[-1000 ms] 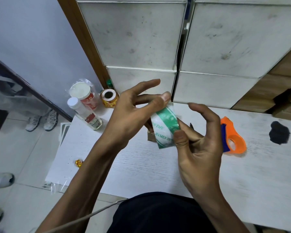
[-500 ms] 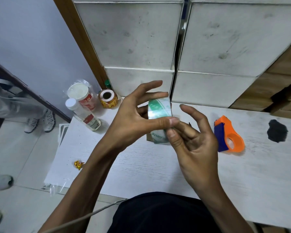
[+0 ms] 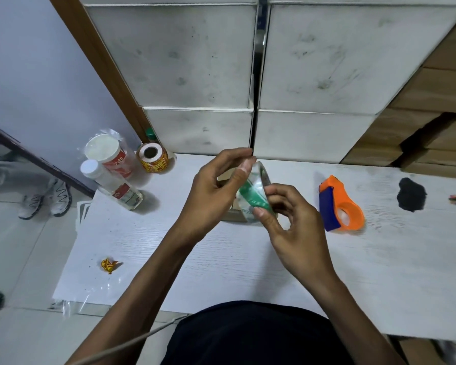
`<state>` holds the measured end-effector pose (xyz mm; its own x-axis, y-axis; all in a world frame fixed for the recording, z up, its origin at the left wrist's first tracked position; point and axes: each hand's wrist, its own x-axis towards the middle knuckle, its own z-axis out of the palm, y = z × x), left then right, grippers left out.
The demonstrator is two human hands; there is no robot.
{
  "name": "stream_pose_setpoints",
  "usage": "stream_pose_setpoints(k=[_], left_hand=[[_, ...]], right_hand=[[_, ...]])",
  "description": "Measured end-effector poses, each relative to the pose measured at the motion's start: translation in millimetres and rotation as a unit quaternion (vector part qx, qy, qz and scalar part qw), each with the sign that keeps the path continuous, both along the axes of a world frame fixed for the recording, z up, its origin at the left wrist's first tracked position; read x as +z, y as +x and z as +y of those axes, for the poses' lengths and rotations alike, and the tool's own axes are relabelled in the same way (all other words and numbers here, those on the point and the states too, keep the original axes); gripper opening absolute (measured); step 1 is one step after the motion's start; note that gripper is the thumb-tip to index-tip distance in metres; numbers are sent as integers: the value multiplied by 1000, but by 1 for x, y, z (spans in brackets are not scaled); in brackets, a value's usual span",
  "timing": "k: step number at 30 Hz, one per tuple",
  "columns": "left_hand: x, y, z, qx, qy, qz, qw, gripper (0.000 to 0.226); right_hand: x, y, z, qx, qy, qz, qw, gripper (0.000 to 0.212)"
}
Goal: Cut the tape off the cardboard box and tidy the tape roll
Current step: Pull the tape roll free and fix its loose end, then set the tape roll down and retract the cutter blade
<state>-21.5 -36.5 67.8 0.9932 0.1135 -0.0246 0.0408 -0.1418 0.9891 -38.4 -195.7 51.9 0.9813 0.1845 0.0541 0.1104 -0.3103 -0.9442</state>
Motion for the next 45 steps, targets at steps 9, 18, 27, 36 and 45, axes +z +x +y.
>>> stream_pose_setpoints(k=[9, 18, 27, 36, 45], left_hand=[[-24, 1, -12, -7, 22, 61, 998, 22], [-50, -8, -14, -5, 79, 115, 990, 15], [-69, -28, 0, 11, 125, 130, 983, 13], [-77, -39, 3, 7, 130, 151, 980, 13], [-79, -39, 0, 10, 120, 158, 980, 13]], right_hand=[[-46, 38, -68, -101, -184, -98, 973, 27], [-125, 58, -89, -8, -323, -72, 943, 29], [-164, 76, -86, -56, -485, -40, 872, 31], [-182, 70, -94, -33, -497, 14, 867, 28], [-184, 72, -84, -21, -450, -46, 892, 38]])
